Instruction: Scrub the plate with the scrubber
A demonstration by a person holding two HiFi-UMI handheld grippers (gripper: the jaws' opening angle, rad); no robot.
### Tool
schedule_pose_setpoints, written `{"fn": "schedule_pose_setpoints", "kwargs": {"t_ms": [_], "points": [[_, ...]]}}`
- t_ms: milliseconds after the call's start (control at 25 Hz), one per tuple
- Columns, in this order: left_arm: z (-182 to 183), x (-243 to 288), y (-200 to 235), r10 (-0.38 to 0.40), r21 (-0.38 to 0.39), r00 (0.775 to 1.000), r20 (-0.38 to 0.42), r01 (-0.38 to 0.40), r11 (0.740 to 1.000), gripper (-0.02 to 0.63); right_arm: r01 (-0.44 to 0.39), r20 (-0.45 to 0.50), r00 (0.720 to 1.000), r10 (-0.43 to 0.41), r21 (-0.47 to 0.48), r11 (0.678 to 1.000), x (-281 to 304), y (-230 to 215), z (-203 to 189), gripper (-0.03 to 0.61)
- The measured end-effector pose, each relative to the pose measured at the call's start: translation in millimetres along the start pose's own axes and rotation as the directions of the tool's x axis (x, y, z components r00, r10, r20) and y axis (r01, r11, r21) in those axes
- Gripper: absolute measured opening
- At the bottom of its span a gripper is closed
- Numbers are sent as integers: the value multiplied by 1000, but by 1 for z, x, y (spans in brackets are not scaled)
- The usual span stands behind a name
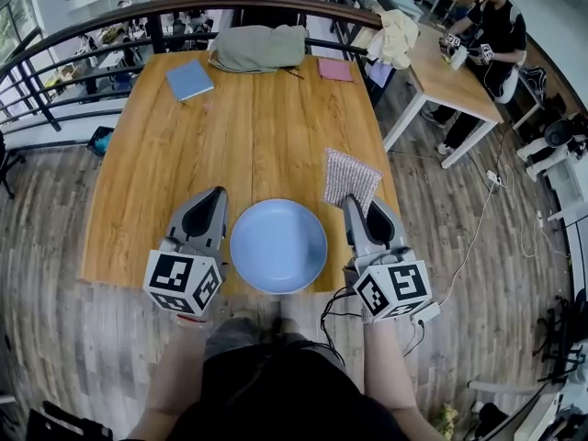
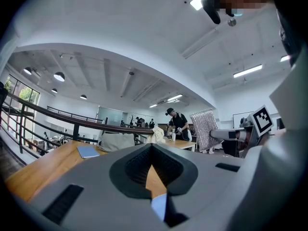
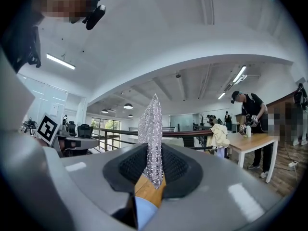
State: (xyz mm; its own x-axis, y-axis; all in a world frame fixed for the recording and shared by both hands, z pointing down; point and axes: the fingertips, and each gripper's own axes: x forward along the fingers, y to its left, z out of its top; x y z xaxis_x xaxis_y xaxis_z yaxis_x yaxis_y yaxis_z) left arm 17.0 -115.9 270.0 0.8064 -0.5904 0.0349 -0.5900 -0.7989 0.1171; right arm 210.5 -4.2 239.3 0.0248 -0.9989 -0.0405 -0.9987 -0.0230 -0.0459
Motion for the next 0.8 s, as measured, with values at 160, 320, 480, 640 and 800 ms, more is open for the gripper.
{"fn": "schedule_pose_setpoints", "kwargs": {"t_ms": [160,320,480,640,800], "points": [[-2,1,0,-4,-1,1000,-8,4,1000,-3,-8,-2,1000,8,30,1000,0,1,-6,86],[-3,1,5,2,-3,1000,-17,-2,1000,-3,-19,-6,1000,19,49,999,1,3,-8,86],[-4,-1,13,11,-11,1000,-21,-11,1000,-3,-40,-4,999,40,53,998,4,9,-7,86],[-7,1,16,6,-15,999,-32,-6,1000,-3,-46,-17,999,48,70,996,10,12,-12,86],[-9,3,20,-1,-18,999,-36,0,1000,-3,-72,-24,997,74,81,994,16,18,-16,86]]}}
